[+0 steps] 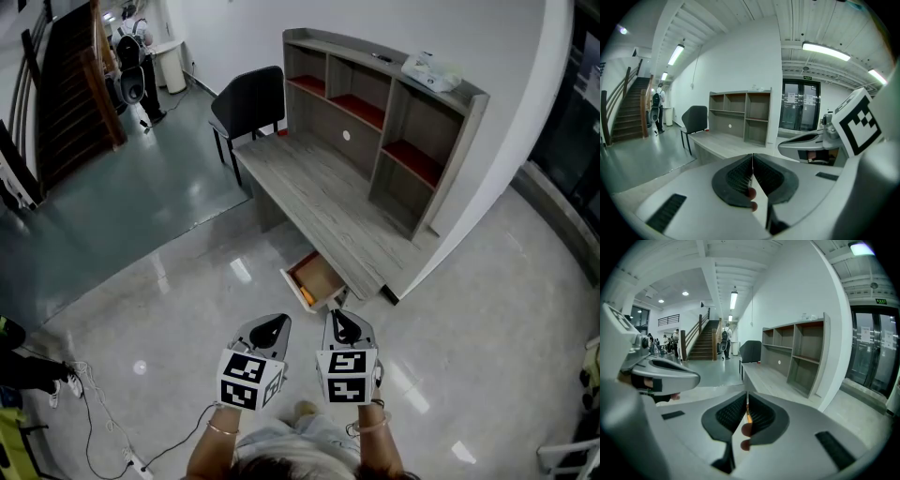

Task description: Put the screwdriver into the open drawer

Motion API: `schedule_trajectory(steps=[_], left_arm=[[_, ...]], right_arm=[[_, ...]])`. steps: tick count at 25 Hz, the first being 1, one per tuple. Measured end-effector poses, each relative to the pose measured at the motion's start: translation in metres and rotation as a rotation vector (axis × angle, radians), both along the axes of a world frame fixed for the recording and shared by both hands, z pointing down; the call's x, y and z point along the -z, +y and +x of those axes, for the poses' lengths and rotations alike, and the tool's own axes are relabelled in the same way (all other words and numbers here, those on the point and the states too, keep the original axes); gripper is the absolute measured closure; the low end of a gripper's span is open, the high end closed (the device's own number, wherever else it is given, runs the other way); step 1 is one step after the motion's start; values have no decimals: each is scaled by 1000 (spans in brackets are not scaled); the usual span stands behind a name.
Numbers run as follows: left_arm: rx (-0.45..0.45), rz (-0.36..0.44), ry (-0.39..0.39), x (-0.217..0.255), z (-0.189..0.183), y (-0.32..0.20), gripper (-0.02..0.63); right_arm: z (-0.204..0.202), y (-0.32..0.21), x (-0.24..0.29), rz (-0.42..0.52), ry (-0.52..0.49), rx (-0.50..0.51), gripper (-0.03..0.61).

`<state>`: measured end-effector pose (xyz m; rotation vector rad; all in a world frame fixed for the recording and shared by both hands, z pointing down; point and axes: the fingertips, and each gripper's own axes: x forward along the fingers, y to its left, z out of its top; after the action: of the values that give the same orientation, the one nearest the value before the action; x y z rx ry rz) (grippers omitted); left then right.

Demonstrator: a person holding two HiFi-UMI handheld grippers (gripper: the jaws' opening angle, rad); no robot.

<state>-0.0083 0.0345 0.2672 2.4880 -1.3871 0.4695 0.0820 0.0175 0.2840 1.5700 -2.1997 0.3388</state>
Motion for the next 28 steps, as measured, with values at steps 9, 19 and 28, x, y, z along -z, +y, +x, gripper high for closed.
schedule_trajectory(steps=[9, 19, 28], left_arm=[[7, 32, 9, 24, -14, 20, 595], [-18, 31, 3, 31, -28, 45, 595], [-30, 60, 21, 46, -51, 60, 595]], right_arm=[[-15, 21, 30, 49, 24, 22, 543], [-35, 45, 47, 84, 8, 25, 543], [-53, 62, 66, 127, 29, 3, 543]])
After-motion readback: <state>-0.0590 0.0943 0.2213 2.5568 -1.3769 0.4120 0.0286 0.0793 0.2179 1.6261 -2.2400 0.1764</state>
